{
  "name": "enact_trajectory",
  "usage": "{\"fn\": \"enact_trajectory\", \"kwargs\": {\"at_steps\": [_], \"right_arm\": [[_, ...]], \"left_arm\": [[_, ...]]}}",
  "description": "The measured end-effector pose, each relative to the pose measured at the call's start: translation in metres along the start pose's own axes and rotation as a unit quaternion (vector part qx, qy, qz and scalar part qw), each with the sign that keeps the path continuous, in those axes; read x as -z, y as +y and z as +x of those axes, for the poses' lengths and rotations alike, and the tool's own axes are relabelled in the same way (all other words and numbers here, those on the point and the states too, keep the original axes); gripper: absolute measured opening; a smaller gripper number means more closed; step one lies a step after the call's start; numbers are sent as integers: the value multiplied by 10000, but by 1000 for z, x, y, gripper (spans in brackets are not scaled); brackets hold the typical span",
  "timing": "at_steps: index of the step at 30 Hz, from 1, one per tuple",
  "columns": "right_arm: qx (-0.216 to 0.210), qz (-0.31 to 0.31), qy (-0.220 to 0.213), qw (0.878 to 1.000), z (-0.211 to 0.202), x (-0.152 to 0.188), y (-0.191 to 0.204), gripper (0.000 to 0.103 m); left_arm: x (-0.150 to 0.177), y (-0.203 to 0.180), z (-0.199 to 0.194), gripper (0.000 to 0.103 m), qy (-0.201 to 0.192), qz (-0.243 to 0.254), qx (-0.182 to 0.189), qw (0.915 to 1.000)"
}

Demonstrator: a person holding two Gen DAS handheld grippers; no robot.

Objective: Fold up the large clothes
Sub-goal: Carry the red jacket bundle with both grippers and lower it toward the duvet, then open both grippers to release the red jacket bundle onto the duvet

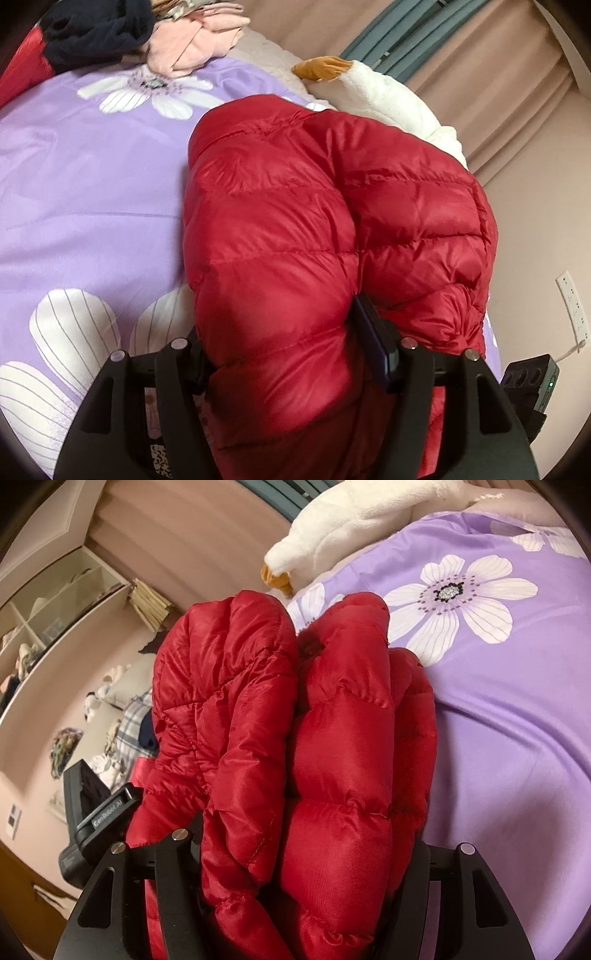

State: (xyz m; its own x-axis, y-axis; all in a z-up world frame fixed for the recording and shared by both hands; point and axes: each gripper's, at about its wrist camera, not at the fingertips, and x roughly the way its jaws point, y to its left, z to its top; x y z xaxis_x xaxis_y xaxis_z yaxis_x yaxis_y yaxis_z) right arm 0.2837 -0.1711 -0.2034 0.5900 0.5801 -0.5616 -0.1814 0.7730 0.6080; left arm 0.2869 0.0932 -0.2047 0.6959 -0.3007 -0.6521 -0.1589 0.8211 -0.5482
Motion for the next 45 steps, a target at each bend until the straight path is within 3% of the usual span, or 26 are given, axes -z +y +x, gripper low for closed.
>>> {"fn": "enact_trajectory", "kwargs": {"at_steps": [8,19,27,33,36,38,40,43,45], "right_arm": [[138,48,63,9999,7,1,-9,63],[213,-54,62,9997,13,3,-11,65],[309,-70,50,9995,12,3,-11,68],[698,-30,81,9975,-5,-3,9,70],[921,-258,132,9953,-25,-10,25,70],[1143,-594,45,9917,-46,-13,38,70],[1291,-835,-180,9879,-63,-17,48,69],[1279,-986,-408,9860,-79,-30,61,56],[1085,-1131,-420,9868,-81,-48,72,35]], "left_arm": [[12,0,7,71,-210,73,-374,9991],[13,7,12,76,-166,-107,-402,9990],[14,-1,9,77,-309,64,-735,9968],[7,-2,-14,59,-299,-138,-688,9971],[0,-2,-38,52,-485,-353,-651,9961],[-4,-7,-47,47,-549,-198,-826,9949],[-8,-11,-57,31,-731,-50,-987,9924],[-20,-13,-72,22,-819,-150,-924,9922],[-26,-15,-80,19,-896,-178,-582,9941]]}}
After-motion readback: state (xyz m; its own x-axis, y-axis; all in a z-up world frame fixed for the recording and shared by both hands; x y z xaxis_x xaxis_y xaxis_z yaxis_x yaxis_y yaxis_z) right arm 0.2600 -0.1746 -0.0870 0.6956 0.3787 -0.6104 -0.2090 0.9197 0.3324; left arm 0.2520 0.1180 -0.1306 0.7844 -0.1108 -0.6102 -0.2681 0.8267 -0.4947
